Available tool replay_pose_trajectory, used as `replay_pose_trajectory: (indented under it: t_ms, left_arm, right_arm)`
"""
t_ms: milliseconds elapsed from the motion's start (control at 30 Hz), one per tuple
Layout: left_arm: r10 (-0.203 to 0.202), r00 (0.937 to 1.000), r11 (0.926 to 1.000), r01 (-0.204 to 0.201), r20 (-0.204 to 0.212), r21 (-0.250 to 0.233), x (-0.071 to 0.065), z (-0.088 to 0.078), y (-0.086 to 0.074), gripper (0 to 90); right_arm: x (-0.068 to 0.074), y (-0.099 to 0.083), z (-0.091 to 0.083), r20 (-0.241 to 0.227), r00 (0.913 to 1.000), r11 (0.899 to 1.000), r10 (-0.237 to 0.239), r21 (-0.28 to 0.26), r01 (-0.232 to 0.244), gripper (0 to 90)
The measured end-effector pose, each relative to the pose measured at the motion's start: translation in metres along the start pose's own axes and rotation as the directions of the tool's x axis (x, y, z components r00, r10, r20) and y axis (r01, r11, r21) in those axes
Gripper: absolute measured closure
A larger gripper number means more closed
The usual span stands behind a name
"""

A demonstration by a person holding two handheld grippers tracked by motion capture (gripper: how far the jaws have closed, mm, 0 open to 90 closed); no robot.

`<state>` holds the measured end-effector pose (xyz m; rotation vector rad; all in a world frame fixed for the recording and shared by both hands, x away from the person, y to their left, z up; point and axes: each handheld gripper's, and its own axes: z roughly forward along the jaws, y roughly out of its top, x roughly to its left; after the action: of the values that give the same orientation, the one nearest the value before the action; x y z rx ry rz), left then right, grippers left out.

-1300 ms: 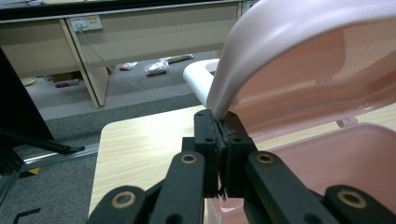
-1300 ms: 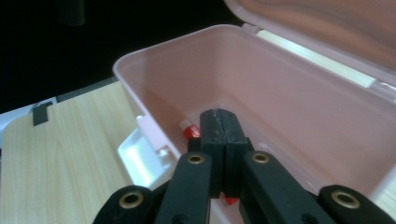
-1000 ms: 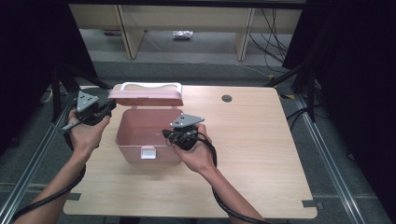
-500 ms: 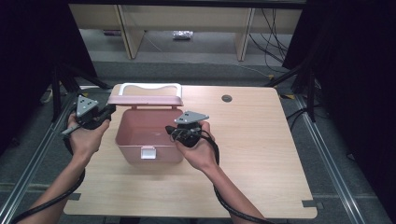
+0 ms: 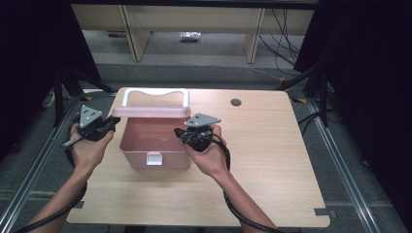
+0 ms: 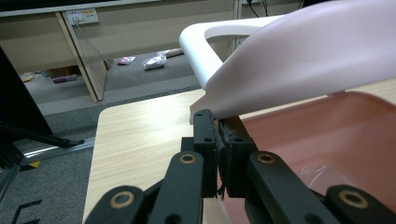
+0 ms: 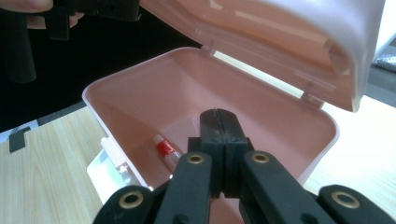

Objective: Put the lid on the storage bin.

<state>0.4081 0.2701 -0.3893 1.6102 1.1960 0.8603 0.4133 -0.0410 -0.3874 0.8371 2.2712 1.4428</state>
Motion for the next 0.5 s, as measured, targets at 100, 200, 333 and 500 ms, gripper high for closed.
replay_pose_trajectory:
  t_ms: [100,200,333,500]
  left_arm:
    - [-0.003,1.0,1.0,0.003,0.004,0.007,0.0,-0.002,-0.003,86.4]
    - [-0.002,1.0,0.9999,0.002,0.004,0.011,-0.001,-0.003,-0.008,86.4]
    - [-0.005,1.0,0.9998,0.005,0.007,0.02,-0.002,-0.005,-0.013,86.4]
    - [-0.007,0.9998,0.9994,0.006,0.017,0.035,-0.001,-0.006,-0.021,88.1]
  right_arm:
    - [0.001,0.001,-0.002,-0.001,1.0,1.0,0.004,0.005,-0.004,90.0]
    - [0.002,0.003,-0.004,0.0,1.0,1.0,0.001,0.0,-0.001,90.0]
    - [0.004,0.003,-0.005,0.012,0.9999,1.0,0.003,-0.012,-0.003,90.0]
    - [0.004,0.002,-0.007,0.011,0.9999,1.0,0.004,-0.005,-0.004,90.0]
